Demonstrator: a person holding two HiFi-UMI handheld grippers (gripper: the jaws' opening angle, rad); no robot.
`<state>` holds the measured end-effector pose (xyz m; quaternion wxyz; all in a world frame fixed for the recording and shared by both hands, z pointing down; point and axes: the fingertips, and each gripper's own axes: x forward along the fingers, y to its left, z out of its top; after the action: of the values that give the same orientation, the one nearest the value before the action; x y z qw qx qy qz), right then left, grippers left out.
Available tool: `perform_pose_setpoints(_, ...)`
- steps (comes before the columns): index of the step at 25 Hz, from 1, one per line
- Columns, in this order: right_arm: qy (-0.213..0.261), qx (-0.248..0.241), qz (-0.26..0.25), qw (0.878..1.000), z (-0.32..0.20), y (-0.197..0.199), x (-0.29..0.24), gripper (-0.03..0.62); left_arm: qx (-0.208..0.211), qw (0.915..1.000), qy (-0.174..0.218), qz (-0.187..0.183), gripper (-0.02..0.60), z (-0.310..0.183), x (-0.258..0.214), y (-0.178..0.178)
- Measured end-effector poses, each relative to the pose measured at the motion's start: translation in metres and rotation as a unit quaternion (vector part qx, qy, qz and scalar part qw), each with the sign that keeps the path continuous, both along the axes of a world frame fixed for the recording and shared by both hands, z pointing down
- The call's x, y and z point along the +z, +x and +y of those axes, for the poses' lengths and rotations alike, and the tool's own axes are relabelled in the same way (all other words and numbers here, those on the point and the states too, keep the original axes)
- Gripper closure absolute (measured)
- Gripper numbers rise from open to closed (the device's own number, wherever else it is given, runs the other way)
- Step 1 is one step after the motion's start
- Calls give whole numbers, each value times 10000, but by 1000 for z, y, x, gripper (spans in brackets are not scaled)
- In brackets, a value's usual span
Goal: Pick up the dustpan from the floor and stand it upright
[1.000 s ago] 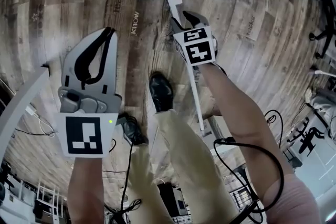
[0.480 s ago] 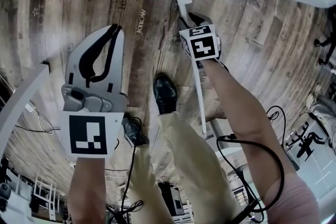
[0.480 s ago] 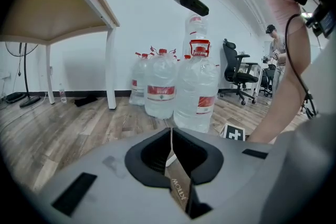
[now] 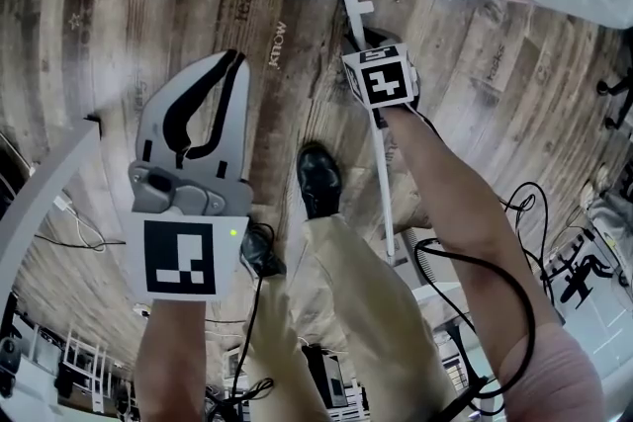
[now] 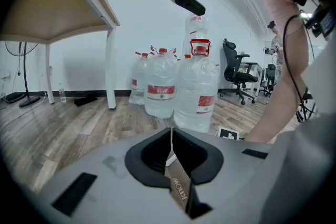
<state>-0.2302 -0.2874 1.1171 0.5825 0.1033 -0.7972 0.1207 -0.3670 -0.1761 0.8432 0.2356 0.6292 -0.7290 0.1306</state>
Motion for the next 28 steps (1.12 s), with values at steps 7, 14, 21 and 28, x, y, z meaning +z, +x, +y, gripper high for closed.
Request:
perform_pose_setpoints(7, -24, 189, 25, 9998, -3, 1, -7, 482, 57, 10000, 24, -43, 565, 2, -6, -1)
perform_pose_setpoints(14, 201, 259, -229, 9992, -8, -3, -67, 487, 106, 9996, 222, -134, 565, 0, -57, -1)
perform_pose_setpoints(21, 677, 346, -720, 9945, -22, -4, -180, 488, 64, 9989, 442, -132, 565, 9, -144, 7)
perform_pose_setpoints(28, 1215, 694, -1179, 9831, -27, 20, -313, 494, 188, 9971, 733, -123, 565, 27, -246, 32)
